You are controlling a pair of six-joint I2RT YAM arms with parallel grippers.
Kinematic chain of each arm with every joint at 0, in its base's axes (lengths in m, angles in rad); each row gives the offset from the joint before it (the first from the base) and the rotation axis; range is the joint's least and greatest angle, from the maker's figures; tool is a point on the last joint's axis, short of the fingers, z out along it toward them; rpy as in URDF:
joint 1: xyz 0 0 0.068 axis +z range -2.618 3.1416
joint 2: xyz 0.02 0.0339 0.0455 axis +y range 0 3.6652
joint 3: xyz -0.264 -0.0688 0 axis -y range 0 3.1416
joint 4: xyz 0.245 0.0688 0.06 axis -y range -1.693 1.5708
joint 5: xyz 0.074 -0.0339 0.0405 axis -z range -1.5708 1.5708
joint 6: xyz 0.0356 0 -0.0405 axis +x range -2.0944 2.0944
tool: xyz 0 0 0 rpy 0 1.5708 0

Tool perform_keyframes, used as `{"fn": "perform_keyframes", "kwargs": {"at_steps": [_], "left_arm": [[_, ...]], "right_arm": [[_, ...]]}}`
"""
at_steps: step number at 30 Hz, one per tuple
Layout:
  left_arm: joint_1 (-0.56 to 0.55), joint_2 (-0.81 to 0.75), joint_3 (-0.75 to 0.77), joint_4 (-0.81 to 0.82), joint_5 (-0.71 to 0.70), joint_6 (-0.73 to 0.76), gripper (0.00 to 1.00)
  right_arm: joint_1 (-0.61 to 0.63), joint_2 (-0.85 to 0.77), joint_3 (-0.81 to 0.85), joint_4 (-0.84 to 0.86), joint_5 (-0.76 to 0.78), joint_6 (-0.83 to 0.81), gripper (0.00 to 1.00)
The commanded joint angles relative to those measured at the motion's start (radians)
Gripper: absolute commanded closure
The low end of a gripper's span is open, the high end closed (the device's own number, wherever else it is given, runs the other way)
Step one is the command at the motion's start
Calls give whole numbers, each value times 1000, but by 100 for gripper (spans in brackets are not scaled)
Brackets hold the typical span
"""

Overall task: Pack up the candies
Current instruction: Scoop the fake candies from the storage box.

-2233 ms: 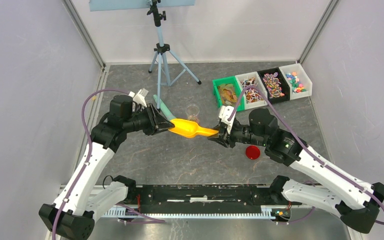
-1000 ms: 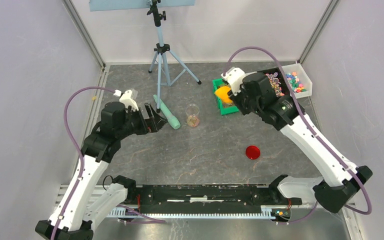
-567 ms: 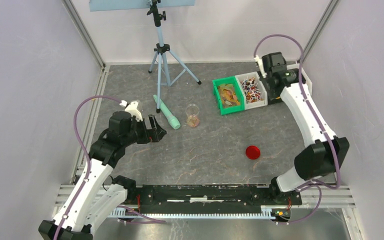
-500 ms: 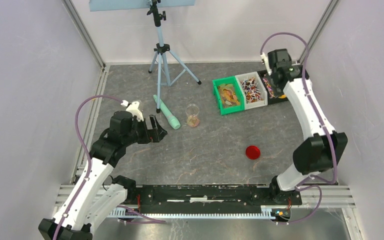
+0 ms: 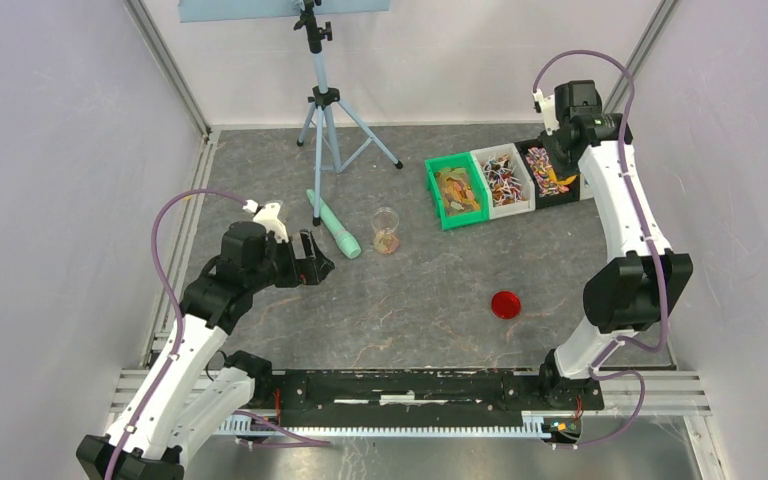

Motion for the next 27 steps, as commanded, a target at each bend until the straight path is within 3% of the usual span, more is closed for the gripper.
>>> {"fn": "perform_keyframes", "kwargs": {"at_steps": [1, 9, 18, 27], "left_arm": [[-3, 5, 17, 36, -8, 52, 0], [-3, 2, 17, 30, -2, 54, 0], [-4, -18, 17, 27, -12, 54, 0], [-4, -31, 20, 22, -32, 56, 0]], "right_arm": [[10, -60, -8, 29, -124, -18, 100], [33, -72, -56, 31, -148, -27, 100], [142, -72, -111, 33, -145, -14, 100], [160, 21, -21, -1, -127, -2, 100]]}}
